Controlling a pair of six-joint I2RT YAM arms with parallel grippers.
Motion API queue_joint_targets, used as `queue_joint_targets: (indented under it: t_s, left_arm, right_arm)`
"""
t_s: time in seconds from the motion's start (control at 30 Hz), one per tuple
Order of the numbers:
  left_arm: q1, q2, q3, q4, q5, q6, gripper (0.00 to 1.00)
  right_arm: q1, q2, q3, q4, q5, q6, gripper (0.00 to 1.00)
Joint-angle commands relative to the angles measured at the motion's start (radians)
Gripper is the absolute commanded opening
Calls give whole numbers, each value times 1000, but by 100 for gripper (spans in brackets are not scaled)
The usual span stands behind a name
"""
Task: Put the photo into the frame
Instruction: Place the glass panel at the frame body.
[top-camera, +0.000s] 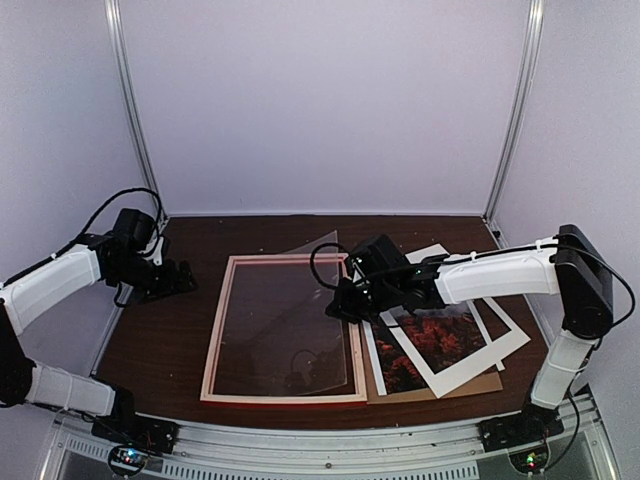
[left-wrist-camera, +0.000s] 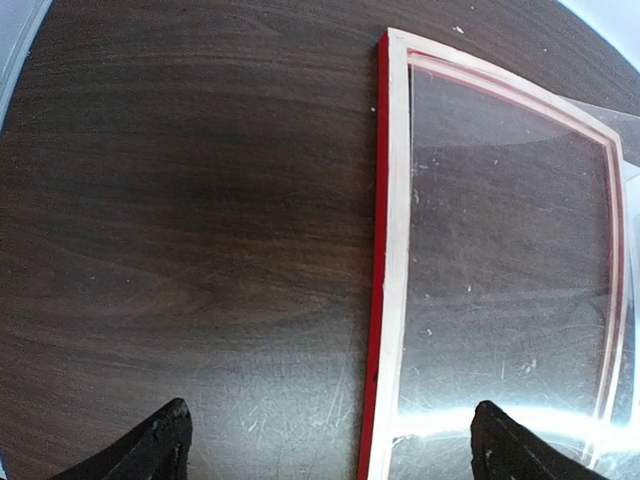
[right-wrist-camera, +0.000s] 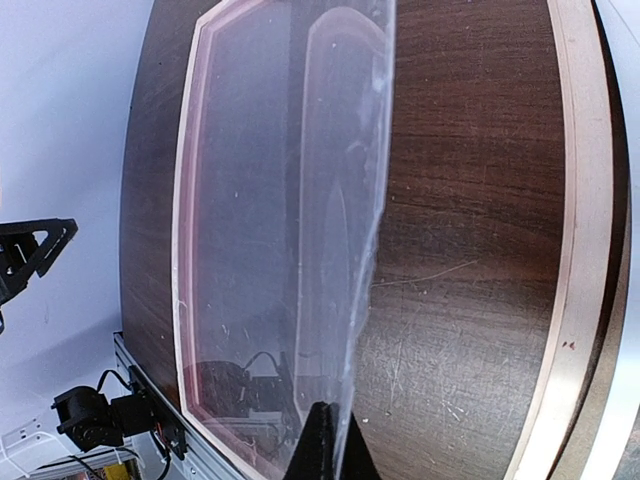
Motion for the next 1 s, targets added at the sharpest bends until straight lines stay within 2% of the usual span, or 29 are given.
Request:
queue_joint_targets:
  t_s: [0.0,0.97]
  left_arm:
    - [-9,9,1,36,11,12,98]
    - [-18,15,3,38,17,13,98]
  right_arm:
    - [-8,13,4,-13,44,-18,0]
    - [-10,64,76,-28,28,-54,0]
